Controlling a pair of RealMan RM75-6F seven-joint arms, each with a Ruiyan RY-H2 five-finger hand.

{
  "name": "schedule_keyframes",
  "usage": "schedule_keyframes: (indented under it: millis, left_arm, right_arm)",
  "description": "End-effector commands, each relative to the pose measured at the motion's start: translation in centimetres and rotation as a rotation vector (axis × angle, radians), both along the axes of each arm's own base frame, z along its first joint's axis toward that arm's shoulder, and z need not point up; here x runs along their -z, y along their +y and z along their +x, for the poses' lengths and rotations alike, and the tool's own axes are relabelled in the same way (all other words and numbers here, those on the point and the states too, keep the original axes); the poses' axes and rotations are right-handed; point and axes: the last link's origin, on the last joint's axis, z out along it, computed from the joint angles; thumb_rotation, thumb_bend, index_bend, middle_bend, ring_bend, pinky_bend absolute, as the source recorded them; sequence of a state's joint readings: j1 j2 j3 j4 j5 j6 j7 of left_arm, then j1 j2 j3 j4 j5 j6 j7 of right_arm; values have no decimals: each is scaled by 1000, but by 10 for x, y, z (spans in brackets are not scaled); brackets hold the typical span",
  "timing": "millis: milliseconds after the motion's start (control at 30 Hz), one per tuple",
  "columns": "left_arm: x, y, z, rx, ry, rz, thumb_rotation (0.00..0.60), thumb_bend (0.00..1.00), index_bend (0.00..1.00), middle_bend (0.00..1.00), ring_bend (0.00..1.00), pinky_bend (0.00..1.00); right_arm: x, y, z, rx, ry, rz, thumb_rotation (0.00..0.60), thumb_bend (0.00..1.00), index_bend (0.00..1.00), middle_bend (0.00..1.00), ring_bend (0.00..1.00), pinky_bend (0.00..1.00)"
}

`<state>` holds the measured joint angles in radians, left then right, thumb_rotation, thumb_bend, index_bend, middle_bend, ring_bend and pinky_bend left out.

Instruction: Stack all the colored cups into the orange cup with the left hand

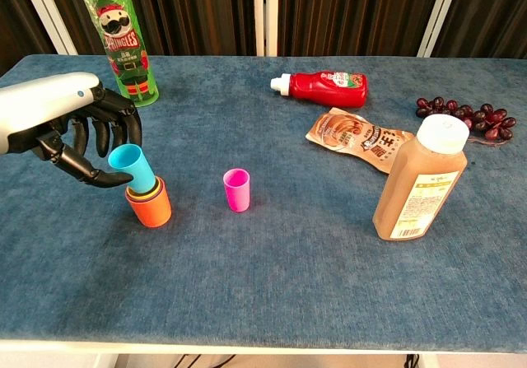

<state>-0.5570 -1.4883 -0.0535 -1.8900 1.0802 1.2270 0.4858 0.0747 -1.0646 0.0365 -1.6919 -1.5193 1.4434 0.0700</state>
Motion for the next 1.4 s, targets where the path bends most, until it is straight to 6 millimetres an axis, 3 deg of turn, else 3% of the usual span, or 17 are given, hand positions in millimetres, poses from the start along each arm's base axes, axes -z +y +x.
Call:
schedule_keyframes:
  millis: [33,167,300,533,900,1400]
  left_arm:
    - [1,0,-1,7,17,-4,600,252,508,550,497,592]
    - [2,-2,-2,21,45,-12,600,234,428,521,480,581]
    - [0,-3,-1,12,23,-19,600,207,327,418,394,546]
    - [-5,-3,2,18,14,-3,600,203,327,387,364,515]
    - [-8,20,34,53,34,22,600,182,359,391,364,502]
    - [30,19,65,107,88,-26,600,173,347,387,340,462]
  right_arm:
    - [0,0,0,0,0,1,600,174,0,0,0,0]
    - [0,-1,0,-2,1,0,600,172,0,0,0,0]
    - [0,0,0,0,0,-3,600,173,0,0,0,0]
    - [-2,0,2,-1,-2,-9,600,172,0,0,0,0]
    - [-1,-4,1,19,-13,-19,600,173,0,0,0,0]
    - [-1,-5,13,-16,-14,-3,600,174,0,0,0,0]
